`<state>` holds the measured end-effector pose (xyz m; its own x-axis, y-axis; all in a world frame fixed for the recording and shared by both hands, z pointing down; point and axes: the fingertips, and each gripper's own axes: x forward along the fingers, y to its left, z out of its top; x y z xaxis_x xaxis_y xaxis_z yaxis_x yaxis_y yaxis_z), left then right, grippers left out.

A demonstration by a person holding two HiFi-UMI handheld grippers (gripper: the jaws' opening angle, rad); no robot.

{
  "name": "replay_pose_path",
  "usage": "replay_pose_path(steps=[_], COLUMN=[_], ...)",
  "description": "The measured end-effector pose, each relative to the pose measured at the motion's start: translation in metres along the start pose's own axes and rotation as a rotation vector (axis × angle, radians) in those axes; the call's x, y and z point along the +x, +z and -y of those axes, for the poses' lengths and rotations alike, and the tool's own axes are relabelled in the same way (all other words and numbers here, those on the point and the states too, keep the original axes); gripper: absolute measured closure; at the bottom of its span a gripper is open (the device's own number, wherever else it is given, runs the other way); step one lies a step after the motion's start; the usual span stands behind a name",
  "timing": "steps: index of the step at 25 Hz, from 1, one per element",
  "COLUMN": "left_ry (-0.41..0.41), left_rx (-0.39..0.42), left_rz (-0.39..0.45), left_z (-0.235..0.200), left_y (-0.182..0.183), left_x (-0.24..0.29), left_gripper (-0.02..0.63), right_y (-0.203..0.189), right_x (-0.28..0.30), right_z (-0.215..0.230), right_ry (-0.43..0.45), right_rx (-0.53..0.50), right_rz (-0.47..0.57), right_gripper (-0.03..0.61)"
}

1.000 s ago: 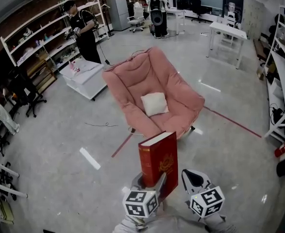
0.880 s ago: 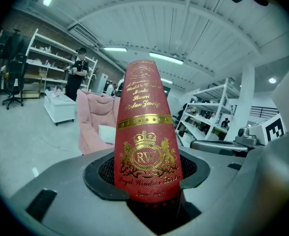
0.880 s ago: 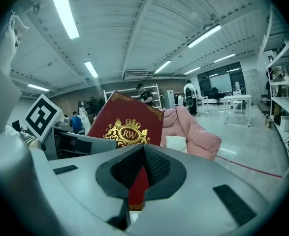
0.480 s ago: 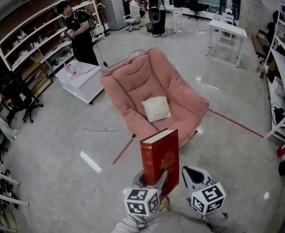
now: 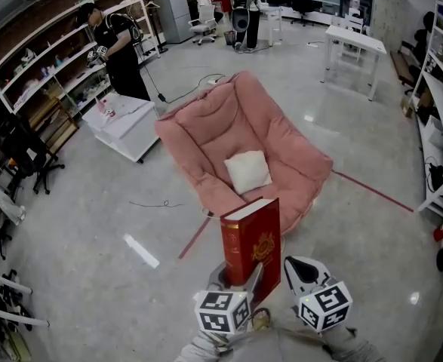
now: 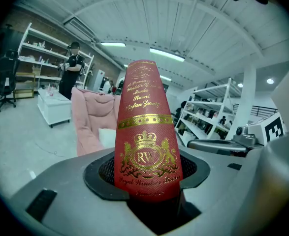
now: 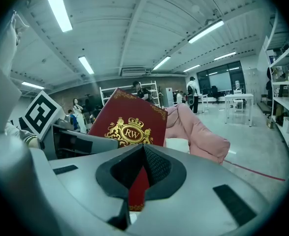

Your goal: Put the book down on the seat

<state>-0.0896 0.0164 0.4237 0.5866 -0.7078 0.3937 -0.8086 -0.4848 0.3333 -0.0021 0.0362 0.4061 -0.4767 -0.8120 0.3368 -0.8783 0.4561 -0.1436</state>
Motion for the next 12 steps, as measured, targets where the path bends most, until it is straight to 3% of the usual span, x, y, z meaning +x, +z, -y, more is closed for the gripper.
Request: replay_pose_path(steps=[12], left_ry=[0.018], left_rx=[-0.051], left_rz=[-0.029], left_z=[-0.028], left_y=[-0.003], left_x=[0.024], left_gripper=[0.359], right_y=[-0.010], right_x=[0.021], right_z=[0.014], right_ry=[-0.017], right_rx=[0.003], right_rz=[-0.078], right_gripper=[0.572])
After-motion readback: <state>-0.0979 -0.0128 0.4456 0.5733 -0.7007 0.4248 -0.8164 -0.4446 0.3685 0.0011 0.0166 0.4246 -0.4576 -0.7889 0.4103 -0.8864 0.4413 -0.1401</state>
